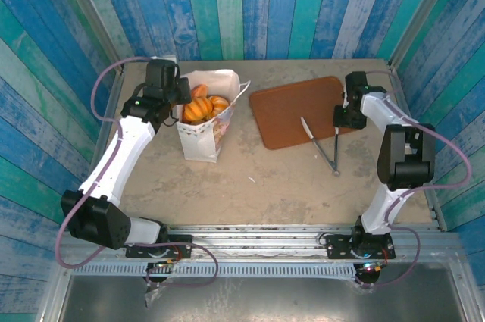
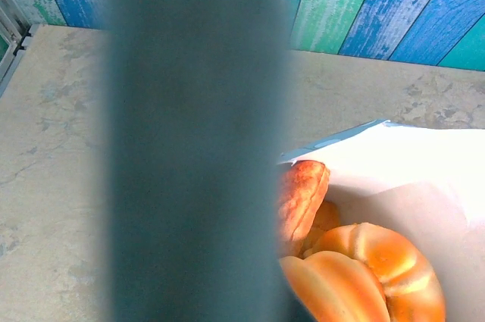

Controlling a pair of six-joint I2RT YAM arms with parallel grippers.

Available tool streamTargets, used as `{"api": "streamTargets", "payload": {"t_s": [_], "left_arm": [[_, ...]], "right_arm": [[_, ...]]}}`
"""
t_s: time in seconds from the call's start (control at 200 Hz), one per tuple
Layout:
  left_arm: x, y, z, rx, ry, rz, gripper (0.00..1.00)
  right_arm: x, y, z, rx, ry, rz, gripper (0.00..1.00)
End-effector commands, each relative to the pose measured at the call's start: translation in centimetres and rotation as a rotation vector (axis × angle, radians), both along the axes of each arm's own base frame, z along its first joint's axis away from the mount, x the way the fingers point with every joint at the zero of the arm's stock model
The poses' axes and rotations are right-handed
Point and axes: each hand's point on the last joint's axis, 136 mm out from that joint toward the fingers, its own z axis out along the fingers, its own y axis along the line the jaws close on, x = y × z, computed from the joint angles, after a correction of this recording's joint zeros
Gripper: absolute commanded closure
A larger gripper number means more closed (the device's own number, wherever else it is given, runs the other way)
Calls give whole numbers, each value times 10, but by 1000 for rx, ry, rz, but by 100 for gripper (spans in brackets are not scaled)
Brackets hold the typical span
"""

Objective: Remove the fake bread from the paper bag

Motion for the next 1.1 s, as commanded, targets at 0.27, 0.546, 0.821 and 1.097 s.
{"api": "streamTargets", "payload": {"t_s": [0.27, 0.546, 0.821, 1.097], "left_arm": [[15, 1, 25, -46, -106, 20, 100], [13, 2, 29, -57, -121, 22, 100], [11, 4, 31, -69, -130, 28, 100], [11, 2, 34, -86, -143, 20, 100]], "right_arm": [[15, 13, -21, -41, 22, 111, 37], [5, 14, -40, -42, 91, 109, 37], [-23, 11, -50, -64, 173, 96, 39], [-57, 15, -58, -40, 239, 73, 41]]}}
